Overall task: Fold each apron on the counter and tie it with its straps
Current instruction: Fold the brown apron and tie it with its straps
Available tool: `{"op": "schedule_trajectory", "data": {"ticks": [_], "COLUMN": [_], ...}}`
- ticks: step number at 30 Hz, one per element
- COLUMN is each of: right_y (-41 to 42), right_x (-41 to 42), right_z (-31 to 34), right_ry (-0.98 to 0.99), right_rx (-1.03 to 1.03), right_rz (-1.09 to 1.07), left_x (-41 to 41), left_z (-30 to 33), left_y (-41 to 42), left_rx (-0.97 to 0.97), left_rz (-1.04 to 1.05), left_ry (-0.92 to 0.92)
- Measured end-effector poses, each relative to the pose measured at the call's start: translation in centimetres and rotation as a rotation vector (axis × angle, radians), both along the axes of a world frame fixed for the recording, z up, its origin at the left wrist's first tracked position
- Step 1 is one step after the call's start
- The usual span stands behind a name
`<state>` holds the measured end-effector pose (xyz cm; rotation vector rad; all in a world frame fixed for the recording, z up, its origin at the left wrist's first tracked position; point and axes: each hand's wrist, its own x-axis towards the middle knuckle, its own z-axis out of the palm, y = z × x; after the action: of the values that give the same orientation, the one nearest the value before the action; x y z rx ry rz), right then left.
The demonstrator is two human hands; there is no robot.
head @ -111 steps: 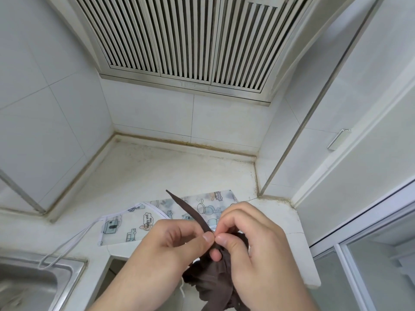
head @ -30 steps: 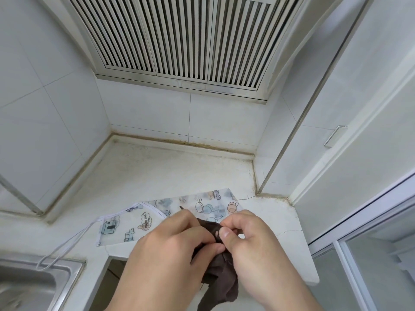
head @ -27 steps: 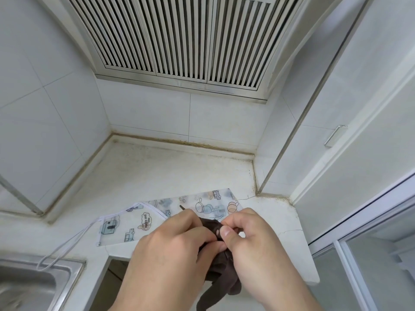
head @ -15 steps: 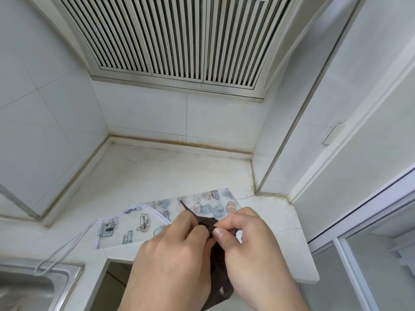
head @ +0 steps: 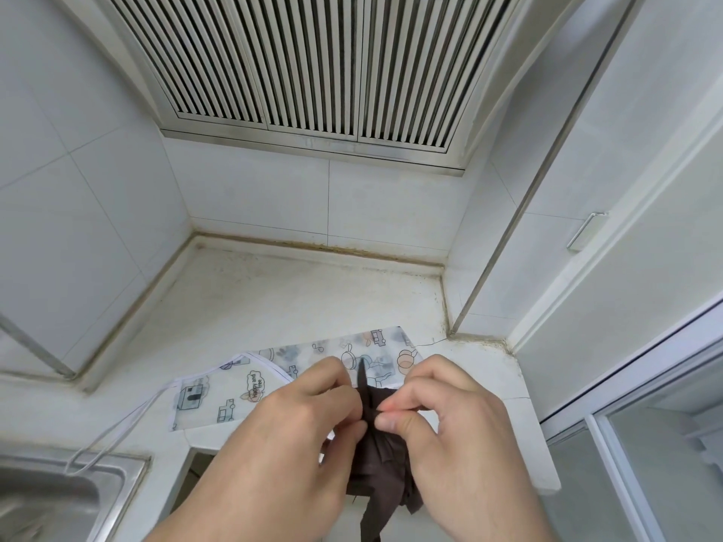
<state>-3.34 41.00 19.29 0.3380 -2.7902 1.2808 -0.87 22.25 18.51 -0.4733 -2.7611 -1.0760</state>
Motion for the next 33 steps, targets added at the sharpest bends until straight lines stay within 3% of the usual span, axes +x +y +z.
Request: {"op": "schedule_trajectory", "data": {"ticks": [4, 7, 10, 13, 15, 17, 21, 24, 27, 33], "right_y": [0.3, 1.9, 3.9, 1.1, -1.9, -3.5, -3.6, -3.1, -3.3, -4.2], "right_x": [0.2, -0.5, -1.4, -0.5, 0.8, 1.6, 1.0, 0.4, 0.1, 0.4], "right_z": [-0.4, -0.4, 0.4, -2.2, -5.6, -7.9, -7.7, -6.5, -6.0, -5.2], "right_ry": [0.034, 0.202, 0.25, -0.04, -0.354, -0.489, -0.397, -0.304, -0.224, -0.205], "right_rx": [0.084, 0.132, 0.041, -0.008, -0.207, -0.399, -0.574, -0.571, -0.57, -0.651], "right_rz": [0.064, 0.018, -0.057, 0.013, -0.021, -0.091, -0.173, -0.14, -0.171, -0.195], "left_x": [0.0, -0.2, -0.5, -0.2, -0.2, -0.1, -0.1, 0.1, 0.0, 0.1], "left_z": [0.0, -0.1, -0.2, -2.1, -4.0, -5.8, -6.1, -5.2, -4.5, -3.9], "left_y": [-0.1, -1.4, -3.0, -2.1, -0.7, 0.3, 0.8, 0.6, 0.1, 0.1], "left_rx": [0.017, 0.026, 0.188, 0.315, 0.329, 0.277, 0.322, 0.393, 0.319, 0.384], "left_rz": [-0.037, 0.006, 0.052, 0.069, 0.119, 0.171, 0.2, 0.197, 0.234, 0.317], "left_ry": [-0.018, -0.018, -0.101, -0.197, -0.187, -0.136, -0.068, -0.002, 0.099, 0.2]}}
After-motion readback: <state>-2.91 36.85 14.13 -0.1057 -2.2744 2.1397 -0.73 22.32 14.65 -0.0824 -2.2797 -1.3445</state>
